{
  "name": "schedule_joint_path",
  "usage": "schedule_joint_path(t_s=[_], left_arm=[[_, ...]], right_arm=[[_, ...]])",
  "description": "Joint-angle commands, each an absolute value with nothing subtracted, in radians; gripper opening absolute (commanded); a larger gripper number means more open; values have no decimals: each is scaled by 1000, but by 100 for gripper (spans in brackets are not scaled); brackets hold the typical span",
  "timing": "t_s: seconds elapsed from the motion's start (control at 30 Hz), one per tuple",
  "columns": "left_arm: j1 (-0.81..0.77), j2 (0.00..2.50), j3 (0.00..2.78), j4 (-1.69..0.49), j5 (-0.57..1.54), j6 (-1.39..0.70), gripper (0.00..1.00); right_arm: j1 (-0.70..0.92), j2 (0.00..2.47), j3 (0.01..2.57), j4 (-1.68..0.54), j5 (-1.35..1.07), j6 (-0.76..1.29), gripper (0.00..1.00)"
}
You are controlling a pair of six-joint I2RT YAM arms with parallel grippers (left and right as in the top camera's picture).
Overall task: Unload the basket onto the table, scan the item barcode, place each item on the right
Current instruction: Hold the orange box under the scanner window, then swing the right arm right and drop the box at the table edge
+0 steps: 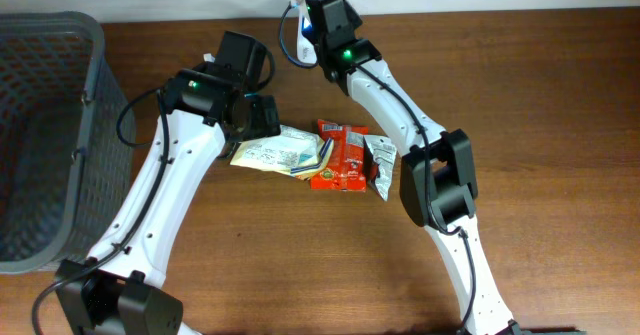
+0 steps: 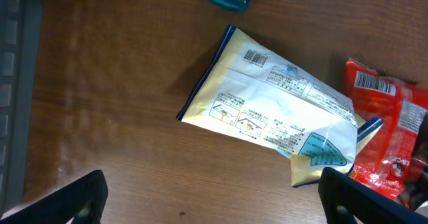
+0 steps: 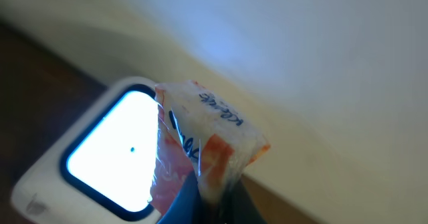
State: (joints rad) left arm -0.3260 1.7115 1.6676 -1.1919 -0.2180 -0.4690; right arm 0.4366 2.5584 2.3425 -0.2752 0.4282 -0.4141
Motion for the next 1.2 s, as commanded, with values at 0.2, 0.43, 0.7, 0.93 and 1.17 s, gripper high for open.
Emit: schedule_joint_path(t_s=[0.2,0.43,0.7,0.93,1.17], left_arm=[[-326,1713,1670,-1194,-225,-478,99],[-327,1713,1670,-1194,-225,-478,99],[-327,1713,1670,-1194,-225,-478,99],[-327,1713,1670,-1194,-225,-478,99],[-326,1713,1670,-1194,-225,-478,99]], right_arm=[[-17,2320,2360,-828,535,309,4],[-388,2353,2357,-1145,536,308,4],[-664,2365,2299,-1125,487,308,4],[-727,2365,2163,-981,326,308,8],[-726,2363,2161,-1030,133,252,89]])
